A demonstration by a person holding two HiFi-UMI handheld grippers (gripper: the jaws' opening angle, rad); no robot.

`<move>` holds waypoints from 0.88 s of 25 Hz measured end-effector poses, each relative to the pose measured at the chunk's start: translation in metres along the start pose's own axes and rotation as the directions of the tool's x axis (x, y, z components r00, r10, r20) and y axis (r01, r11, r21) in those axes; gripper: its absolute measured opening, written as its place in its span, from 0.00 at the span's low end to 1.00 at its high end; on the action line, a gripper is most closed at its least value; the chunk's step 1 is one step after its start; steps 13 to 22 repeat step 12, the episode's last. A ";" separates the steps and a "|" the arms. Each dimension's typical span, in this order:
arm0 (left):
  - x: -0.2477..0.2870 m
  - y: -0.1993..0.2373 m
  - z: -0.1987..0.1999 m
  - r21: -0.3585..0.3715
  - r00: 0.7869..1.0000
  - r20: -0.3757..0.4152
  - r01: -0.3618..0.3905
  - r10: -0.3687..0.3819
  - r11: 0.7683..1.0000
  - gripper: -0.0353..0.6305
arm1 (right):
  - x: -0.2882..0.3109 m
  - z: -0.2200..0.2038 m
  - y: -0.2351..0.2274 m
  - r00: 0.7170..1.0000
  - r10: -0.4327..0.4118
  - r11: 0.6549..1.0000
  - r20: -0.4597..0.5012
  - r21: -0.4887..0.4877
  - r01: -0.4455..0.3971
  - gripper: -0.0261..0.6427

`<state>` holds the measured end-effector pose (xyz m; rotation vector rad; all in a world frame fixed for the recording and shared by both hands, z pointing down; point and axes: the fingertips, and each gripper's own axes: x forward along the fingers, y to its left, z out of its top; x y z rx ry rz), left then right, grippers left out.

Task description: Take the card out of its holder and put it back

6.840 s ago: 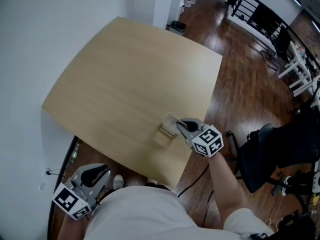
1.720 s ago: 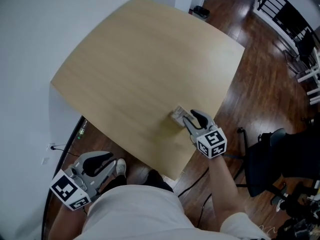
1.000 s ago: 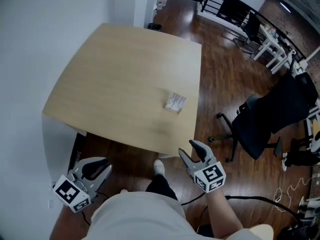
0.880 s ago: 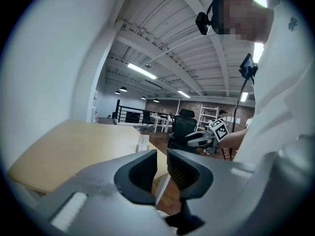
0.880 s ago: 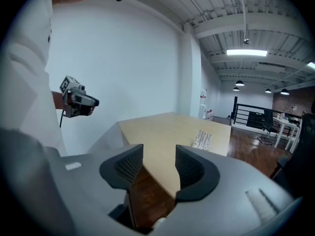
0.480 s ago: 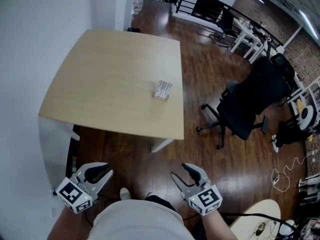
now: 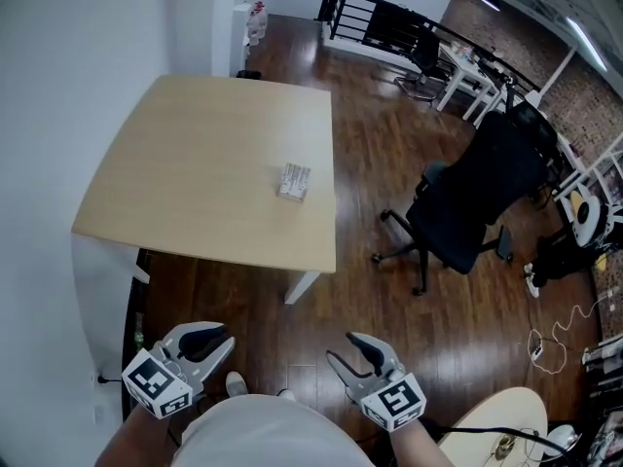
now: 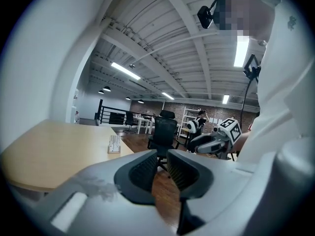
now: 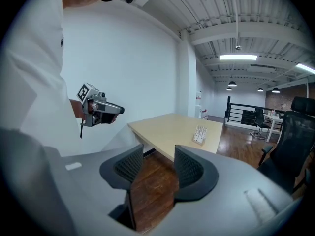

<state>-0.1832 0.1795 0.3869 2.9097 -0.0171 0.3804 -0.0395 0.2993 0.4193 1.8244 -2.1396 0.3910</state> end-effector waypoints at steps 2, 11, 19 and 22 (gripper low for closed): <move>0.001 -0.009 -0.003 0.000 1.000 -0.006 0.002 -0.002 1.000 0.16 | -0.007 -0.003 0.000 1.000 0.001 1.000 0.001 -0.002 -0.001 0.34; 0.003 -0.035 -0.002 0.013 1.000 -0.008 -0.005 0.005 1.000 0.16 | -0.028 -0.014 0.000 1.000 0.007 1.000 0.000 -0.008 -0.007 0.34; 0.002 -0.038 -0.003 0.014 1.000 -0.009 -0.006 0.006 1.000 0.16 | -0.030 -0.015 0.001 1.000 0.007 1.000 -0.002 -0.009 -0.007 0.34; 0.002 -0.038 -0.003 0.014 1.000 -0.009 -0.006 0.006 1.000 0.16 | -0.030 -0.015 0.001 1.000 0.007 1.000 -0.002 -0.009 -0.007 0.34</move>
